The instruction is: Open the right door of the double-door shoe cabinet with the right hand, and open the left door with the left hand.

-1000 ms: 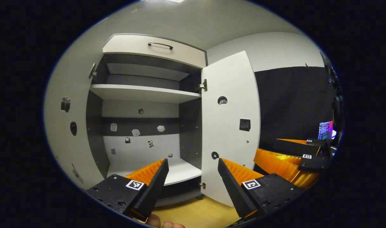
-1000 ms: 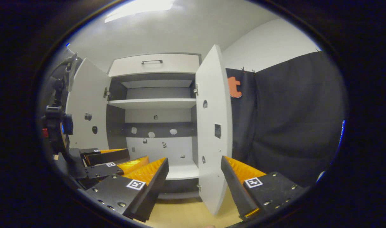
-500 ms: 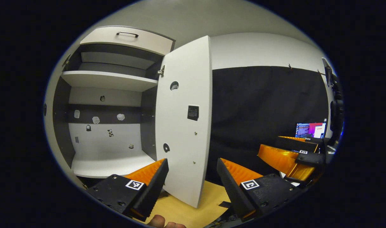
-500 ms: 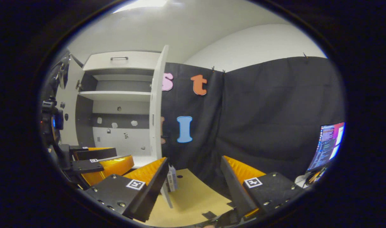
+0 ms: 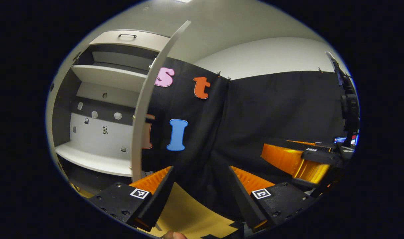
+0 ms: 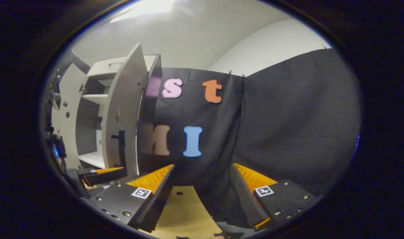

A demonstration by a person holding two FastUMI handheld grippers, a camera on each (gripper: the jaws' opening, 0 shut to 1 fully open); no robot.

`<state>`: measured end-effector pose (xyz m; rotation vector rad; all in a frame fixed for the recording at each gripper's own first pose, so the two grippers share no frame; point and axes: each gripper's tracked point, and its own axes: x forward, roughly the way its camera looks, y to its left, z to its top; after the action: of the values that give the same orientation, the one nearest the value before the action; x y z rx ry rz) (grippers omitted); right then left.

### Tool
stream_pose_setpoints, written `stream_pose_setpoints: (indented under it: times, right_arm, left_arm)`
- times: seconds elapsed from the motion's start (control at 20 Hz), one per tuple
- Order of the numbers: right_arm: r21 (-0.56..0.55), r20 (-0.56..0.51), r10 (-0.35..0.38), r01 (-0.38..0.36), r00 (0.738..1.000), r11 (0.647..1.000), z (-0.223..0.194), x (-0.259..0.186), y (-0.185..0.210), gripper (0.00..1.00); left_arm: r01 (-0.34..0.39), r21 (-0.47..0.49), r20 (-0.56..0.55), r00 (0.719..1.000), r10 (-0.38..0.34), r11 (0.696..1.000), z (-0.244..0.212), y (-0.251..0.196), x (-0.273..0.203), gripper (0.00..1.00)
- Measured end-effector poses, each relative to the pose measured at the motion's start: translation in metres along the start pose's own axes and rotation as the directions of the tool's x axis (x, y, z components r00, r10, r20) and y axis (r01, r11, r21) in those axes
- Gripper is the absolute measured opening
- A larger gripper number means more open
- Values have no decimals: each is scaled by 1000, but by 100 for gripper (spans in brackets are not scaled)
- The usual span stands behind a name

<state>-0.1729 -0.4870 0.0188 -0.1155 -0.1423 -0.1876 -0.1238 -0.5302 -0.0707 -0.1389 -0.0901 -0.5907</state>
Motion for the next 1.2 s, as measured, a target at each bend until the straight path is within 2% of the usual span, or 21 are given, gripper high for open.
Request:
stream_pose_setpoints:
  times: [0.1,0.2,0.3,0.35,0.4,0.45,0.5,0.55,0.6,0.65,0.8,0.9,0.95,1.0,1.05,1.15,1.2]
  right_arm:
    - [-8,-5,7,-7,1000,1000,-56,36,-31,97]
    - [36,-15,36,-35,999,999,-123,69,-49,98]
    - [79,-8,66,-65,998,995,-189,106,-61,98]
    - [103,-18,94,-91,995,991,-226,127,-61,98]
    - [106,-80,111,-102,991,989,-273,144,-64,98]
    - [103,-152,117,-102,981,990,-321,157,-68,97]
    - [114,-176,119,-100,977,988,-360,170,-72,98]
    - [142,-159,119,-96,980,985,-388,177,-73,96]
    - [179,-148,129,-102,980,979,-410,183,-69,100]
    - [199,-146,149,-118,978,973,-425,186,-61,95]
    - [142,-183,204,-180,962,973,-471,194,-37,99]
    - [170,-215,256,-222,943,960,-492,186,-26,99]
    - [189,-202,259,-222,945,957,-487,177,-25,99]
    - [192,-207,260,-221,943,956,-490,176,-28,99]
    - [183,-265,283,-241,922,953,-505,171,-22,99]
    - [145,-262,260,-228,929,963,-486,170,-31,100]
    - [131,-279,251,-222,927,966,-494,161,-28,100]
  left_arm:
    - [-85,82,-79,993,92,993,-67,6,35,97]
    - [-150,151,-107,980,167,977,-133,16,73,98]
    - [-168,187,-100,977,189,968,-194,24,104,97]
    - [-183,223,-141,966,218,958,-229,33,116,98]
    - [-194,276,-218,941,258,941,-262,47,122,97]
    - [-223,290,-251,921,298,931,-289,58,126,98]
    - [-252,259,-225,923,312,932,-311,67,132,99]
    - [-278,219,-202,925,322,935,-327,73,136,99]
    - [-302,187,-190,922,336,935,-342,80,141,98]
    - [-320,161,-180,921,347,934,-354,83,139,99]
    - [-379,155,-193,894,404,912,-385,93,125,98]
    - [-421,158,-116,890,440,893,-374,93,130,100]
    - [-420,203,-157,878,453,885,-386,95,127,96]
    - [-433,225,-143,871,469,873,-378,93,118,97]
    - [-462,230,-128,858,497,857,-380,101,116,98]
    - [-529,219,-163,809,565,820,-380,104,97,98]
    - [-527,209,-156,813,560,824,-381,103,89,99]
